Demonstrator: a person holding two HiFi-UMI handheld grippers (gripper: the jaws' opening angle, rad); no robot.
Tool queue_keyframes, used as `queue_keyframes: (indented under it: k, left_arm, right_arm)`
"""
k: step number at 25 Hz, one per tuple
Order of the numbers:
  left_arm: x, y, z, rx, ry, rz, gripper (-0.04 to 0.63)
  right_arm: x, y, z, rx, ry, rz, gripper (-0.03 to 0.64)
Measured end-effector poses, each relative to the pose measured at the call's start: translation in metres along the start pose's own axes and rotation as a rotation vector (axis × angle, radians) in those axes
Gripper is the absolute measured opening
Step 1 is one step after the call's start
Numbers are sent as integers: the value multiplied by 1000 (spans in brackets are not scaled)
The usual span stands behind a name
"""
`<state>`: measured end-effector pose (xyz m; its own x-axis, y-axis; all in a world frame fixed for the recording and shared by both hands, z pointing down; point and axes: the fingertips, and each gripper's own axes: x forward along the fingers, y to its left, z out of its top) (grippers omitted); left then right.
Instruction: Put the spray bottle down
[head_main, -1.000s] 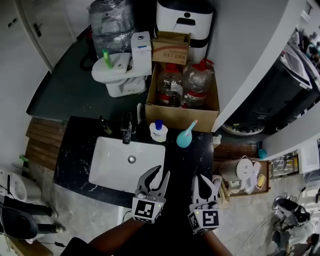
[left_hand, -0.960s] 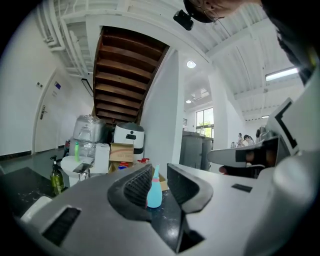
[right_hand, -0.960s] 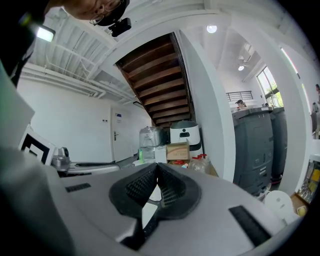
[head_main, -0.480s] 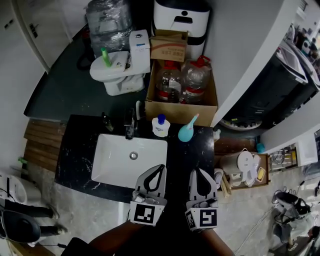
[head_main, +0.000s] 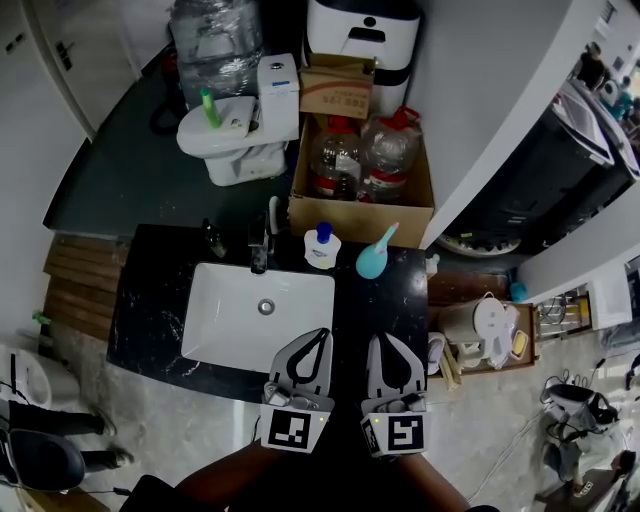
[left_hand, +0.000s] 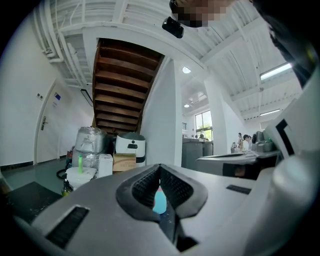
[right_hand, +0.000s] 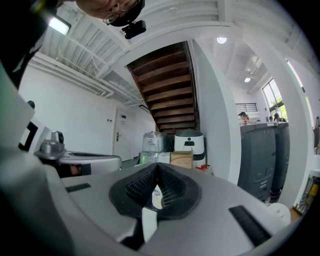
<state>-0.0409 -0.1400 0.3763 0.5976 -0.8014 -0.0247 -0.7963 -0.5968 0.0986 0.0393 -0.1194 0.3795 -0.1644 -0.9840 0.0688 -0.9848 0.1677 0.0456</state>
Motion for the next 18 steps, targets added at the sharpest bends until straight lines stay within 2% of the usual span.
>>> queue_keyframes:
  k: [8, 18]
  left_arm:
    - [5, 1, 3, -24, -8, 16, 12]
    - [20, -16, -3, -36, -7, -39, 12]
  right_arm:
    - [7, -3, 4, -18, -1, -2, 15]
    - [5, -17, 3, -40, -4, -17, 15]
